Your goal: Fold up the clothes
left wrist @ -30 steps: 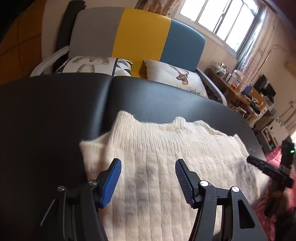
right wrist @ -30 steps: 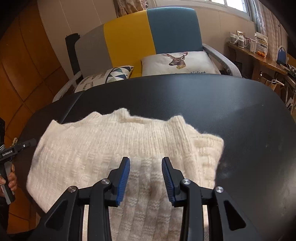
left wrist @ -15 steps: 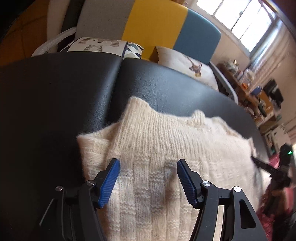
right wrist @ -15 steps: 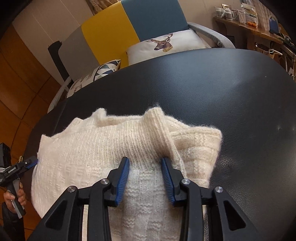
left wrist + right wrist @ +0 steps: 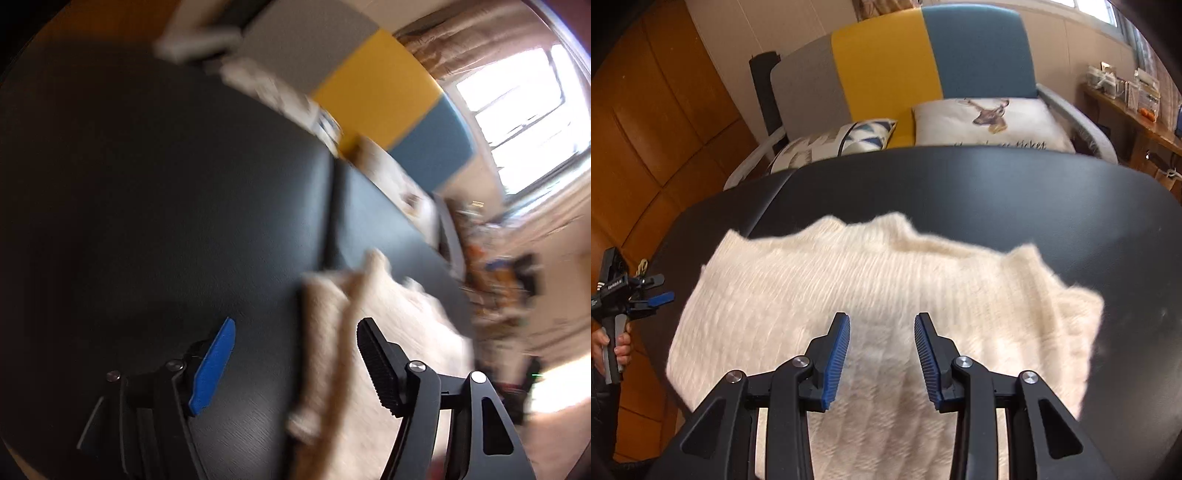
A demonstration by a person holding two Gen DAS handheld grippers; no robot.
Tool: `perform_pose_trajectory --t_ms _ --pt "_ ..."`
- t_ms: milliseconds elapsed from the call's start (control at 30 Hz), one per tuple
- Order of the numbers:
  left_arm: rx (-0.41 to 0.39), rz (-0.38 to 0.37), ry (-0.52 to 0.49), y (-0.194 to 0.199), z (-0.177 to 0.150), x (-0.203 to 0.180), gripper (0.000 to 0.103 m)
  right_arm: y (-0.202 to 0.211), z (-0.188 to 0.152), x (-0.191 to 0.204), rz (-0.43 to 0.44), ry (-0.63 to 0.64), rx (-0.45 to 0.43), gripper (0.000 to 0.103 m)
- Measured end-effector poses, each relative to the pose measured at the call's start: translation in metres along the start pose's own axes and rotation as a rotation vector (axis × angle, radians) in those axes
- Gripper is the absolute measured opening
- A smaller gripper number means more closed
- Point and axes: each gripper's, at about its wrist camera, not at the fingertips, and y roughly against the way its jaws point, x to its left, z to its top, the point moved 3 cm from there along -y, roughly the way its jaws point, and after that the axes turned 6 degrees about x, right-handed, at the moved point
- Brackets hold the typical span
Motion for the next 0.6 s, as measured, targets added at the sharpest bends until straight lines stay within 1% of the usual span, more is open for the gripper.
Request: perform_pose_trajectory --t_ms 33,67,133,200,233,333,533,600 --pt "0.032 -0.06 0.021 -0.005 -0.002 0.004 0.071 -0.003 -0.005 0.002 0.001 0.009 0.013 0.037" --pt "0.064 -0.119 0.043 -0.009 -0.004 0.009 0.074 -0.006 -0.009 0.003 -0.005 0.004 0.025 0.037" --pt "0.101 -0.161 0.046 -0.023 -0.006 0.011 0.074 -0.008 -0.015 0.003 -0.011 -0.007 0.036 0.037" --pt "0.136 -0.198 0.037 -0.035 -0.007 0.012 0.078 -0.006 -0.018 0.001 -0.017 -0.017 0.044 0.037" --pt "0.153 -0.216 0.032 -0.041 -0.007 0.012 0.078 -0.005 -0.019 0.0 -0.022 -0.02 0.046 0.037" --pt "0.162 -0.213 -0.028 -0.044 -0.004 0.004 0.081 -0.001 -0.019 -0.004 -0.036 -0.038 0.043 0.037" --pt "0.223 -0.178 -0.144 -0.061 0.0 -0.018 0.082 0.001 -0.016 -0.006 -0.051 -0.054 0.035 0.037" --pt "0.259 -0.187 -0.159 -0.07 -0.001 -0.026 0.082 0.001 -0.017 -0.007 -0.055 -0.055 0.034 0.037"
